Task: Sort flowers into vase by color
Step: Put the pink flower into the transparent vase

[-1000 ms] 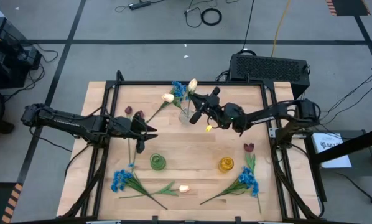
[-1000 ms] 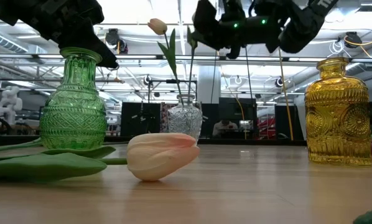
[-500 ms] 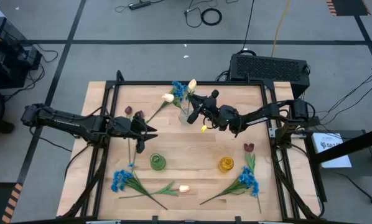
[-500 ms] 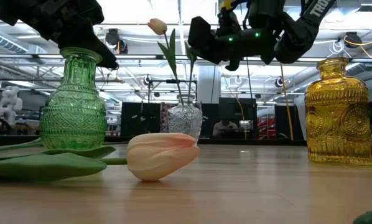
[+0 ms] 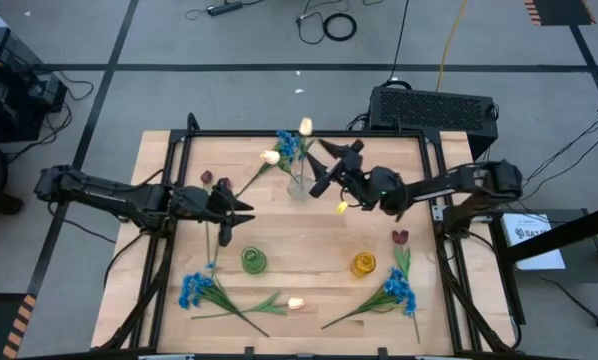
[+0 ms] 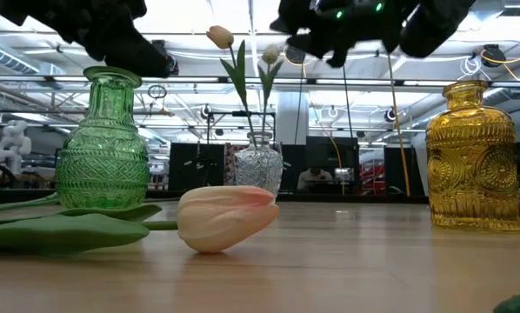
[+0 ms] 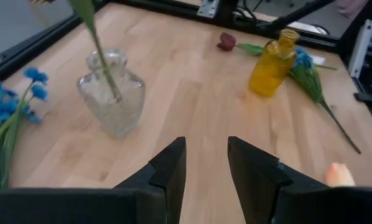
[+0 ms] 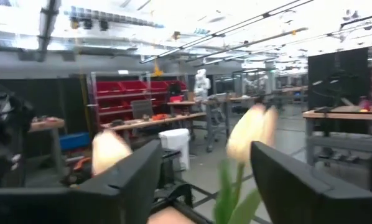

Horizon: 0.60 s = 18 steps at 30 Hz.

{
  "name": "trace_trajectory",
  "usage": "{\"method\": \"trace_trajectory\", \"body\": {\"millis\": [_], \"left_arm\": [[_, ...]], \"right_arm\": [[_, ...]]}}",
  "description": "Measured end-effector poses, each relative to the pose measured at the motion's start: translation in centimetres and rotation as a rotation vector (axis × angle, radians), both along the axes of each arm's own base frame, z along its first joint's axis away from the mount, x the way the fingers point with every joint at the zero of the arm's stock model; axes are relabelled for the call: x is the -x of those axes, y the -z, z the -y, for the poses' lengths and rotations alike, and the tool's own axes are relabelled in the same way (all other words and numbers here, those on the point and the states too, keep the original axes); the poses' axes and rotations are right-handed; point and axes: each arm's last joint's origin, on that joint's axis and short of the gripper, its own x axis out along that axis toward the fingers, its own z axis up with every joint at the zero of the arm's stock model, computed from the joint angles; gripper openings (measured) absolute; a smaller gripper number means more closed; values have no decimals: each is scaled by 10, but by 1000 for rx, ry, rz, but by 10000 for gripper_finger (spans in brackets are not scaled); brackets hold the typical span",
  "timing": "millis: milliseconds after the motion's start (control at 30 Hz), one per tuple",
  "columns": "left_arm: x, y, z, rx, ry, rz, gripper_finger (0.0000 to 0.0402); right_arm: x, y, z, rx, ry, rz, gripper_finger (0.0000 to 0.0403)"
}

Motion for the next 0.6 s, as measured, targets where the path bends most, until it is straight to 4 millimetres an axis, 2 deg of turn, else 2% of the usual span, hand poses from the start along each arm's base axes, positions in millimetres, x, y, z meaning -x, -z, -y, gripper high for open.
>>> {"method": "trace_trajectory", "body": {"millis": [133,267,467,600], "left_arm": [[-1,-16,7,-19,49,43,125],[-1,-35,20,-52,115,98,125],[5,-58,43,-96,157,147,125],[5,-64,64,-120,218,92,125]], "right_arm": [[22,-30,-16,25,34,-30,289],[47,-51,-44,34,-76,-111,308],[76,-55,-85,-27,-269,-227,301],[82,-50,-104,-35,-355,-285,291]]}}
